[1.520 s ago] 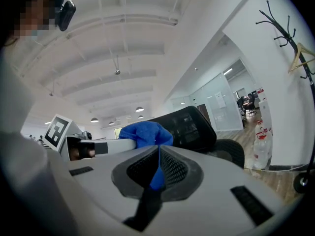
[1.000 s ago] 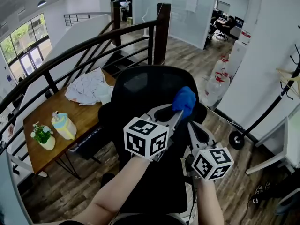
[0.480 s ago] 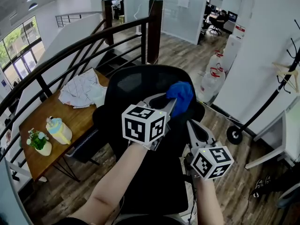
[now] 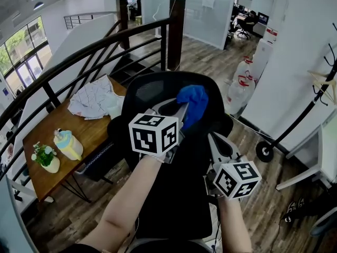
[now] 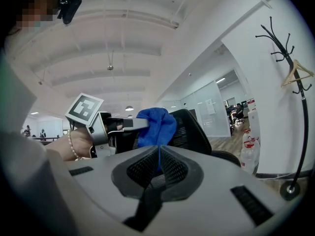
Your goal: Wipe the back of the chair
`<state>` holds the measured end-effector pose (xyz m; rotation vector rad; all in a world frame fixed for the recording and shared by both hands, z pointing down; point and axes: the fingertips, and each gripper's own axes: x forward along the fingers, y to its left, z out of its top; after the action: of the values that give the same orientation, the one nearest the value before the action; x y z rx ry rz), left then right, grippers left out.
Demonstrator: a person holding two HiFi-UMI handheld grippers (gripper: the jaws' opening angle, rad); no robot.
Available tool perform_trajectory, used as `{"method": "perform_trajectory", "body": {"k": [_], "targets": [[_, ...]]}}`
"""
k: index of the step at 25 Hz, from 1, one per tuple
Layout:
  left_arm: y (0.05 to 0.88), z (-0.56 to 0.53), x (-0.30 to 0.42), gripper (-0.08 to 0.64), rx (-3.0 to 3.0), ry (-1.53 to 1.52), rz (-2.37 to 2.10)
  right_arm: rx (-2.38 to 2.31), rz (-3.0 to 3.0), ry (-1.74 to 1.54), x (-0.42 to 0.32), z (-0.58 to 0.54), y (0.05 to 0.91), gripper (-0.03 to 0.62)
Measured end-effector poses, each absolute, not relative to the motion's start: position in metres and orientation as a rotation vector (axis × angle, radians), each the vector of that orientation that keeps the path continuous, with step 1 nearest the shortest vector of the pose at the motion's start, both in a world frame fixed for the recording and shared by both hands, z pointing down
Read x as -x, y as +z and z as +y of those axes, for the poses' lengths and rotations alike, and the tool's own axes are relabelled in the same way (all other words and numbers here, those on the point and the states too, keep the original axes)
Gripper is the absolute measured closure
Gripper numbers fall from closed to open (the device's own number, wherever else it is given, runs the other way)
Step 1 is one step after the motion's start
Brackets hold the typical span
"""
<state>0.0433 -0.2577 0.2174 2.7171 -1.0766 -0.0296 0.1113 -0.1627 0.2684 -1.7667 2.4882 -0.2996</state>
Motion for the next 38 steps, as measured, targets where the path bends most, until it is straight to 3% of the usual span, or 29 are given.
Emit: {"method": "perform_trajectory", "body": {"k": [38], "targets": [[0.219,-0.250,0.122,0.482,-2.521,-0.068,-1.460,1.392,2.797,-0.256,0.045,-0.189,0.248,0.563]]}}
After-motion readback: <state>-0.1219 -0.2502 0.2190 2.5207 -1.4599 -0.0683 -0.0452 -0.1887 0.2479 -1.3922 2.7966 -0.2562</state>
